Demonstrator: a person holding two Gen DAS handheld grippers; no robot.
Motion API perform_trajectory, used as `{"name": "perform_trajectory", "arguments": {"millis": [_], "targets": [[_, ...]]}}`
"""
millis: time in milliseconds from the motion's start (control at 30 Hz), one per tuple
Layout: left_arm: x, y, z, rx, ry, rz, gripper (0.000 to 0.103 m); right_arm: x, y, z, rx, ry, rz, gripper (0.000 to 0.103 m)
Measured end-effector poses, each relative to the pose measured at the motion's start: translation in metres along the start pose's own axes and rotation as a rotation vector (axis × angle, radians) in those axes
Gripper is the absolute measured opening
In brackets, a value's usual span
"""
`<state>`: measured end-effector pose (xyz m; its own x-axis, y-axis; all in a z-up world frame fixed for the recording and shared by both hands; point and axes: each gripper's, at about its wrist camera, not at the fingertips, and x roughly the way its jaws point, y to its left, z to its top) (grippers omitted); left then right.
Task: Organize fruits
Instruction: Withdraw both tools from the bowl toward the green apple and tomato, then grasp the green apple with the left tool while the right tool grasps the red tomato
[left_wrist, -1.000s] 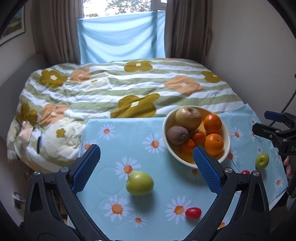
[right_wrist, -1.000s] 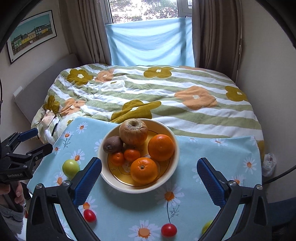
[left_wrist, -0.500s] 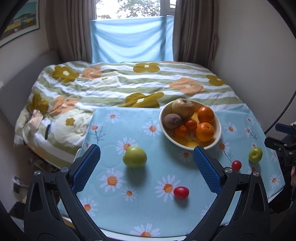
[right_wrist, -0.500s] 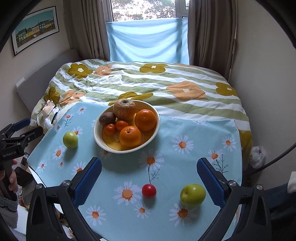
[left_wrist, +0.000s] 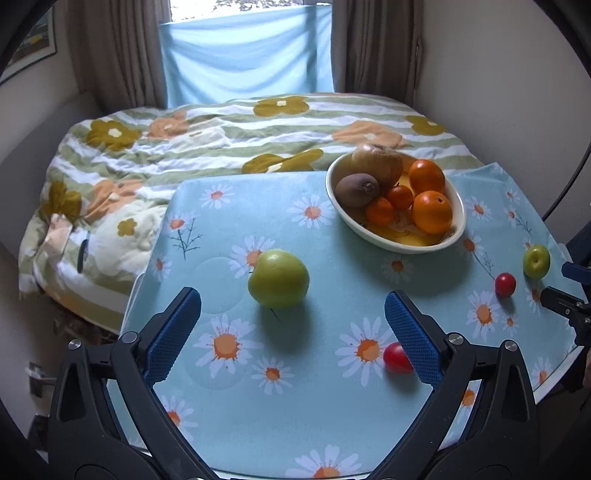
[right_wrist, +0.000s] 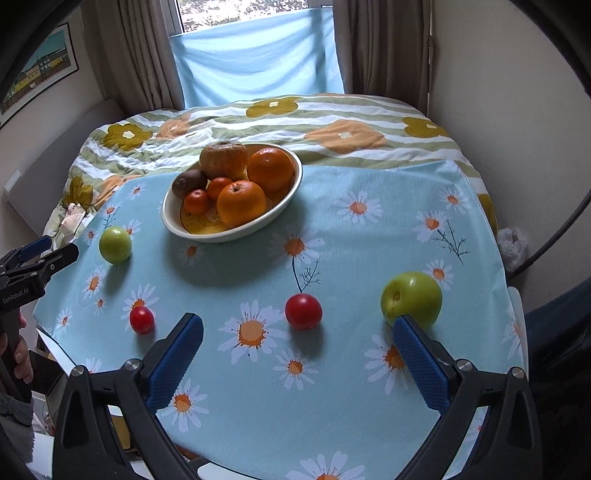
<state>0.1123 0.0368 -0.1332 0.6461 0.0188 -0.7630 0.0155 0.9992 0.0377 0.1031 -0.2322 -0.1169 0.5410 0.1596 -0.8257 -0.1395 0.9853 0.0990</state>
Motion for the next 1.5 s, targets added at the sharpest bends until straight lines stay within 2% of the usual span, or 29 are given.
{"name": "perform_trajectory", "arguments": {"millis": [300,367,400,600,700,767,800,1000,1167,1367,1500], "targets": [[0.052,0.016,0.003,0.087,0.065,-0.022,0.096,0.025,0.006,-0.01,0.081,0.031,-0.078,0.102],[0.061,0.016,0.003,0.113,0.077,-0.031,0.085,0.029,0.007,-0.013,0.095,0.038,-0.1,0.101],[0.066,0.016,0.003,0.126,0.084,-0.036,0.083,0.031,0.007,-0.014,0.103,0.041,-0.107,0.101],[0.083,0.014,0.006,0.19,0.104,-0.069,0.082,0.04,0.01,-0.018,0.143,0.056,-0.139,0.098],[0.092,0.012,0.007,0.218,0.127,-0.081,0.075,0.045,0.011,-0.018,0.158,0.068,-0.148,0.09],[0.097,0.011,0.007,0.237,0.139,-0.084,0.062,0.05,0.011,-0.018,0.168,0.08,-0.147,0.082],[0.099,0.011,0.007,0.241,0.145,-0.092,0.061,0.052,0.01,-0.018,0.171,0.084,-0.149,0.081],[0.099,0.011,0.007,0.253,0.139,-0.108,0.061,0.059,0.01,-0.013,0.172,0.082,-0.168,0.076],[0.098,0.012,0.006,0.254,0.14,-0.115,0.061,0.066,0.009,-0.009,0.166,0.096,-0.18,0.063],[0.097,0.013,0.006,0.24,0.144,-0.114,0.061,0.074,0.008,-0.005,0.15,0.11,-0.182,0.053],[0.096,0.015,0.004,0.229,0.146,-0.116,0.061,0.077,0.008,-0.004,0.138,0.111,-0.186,0.051]]}}
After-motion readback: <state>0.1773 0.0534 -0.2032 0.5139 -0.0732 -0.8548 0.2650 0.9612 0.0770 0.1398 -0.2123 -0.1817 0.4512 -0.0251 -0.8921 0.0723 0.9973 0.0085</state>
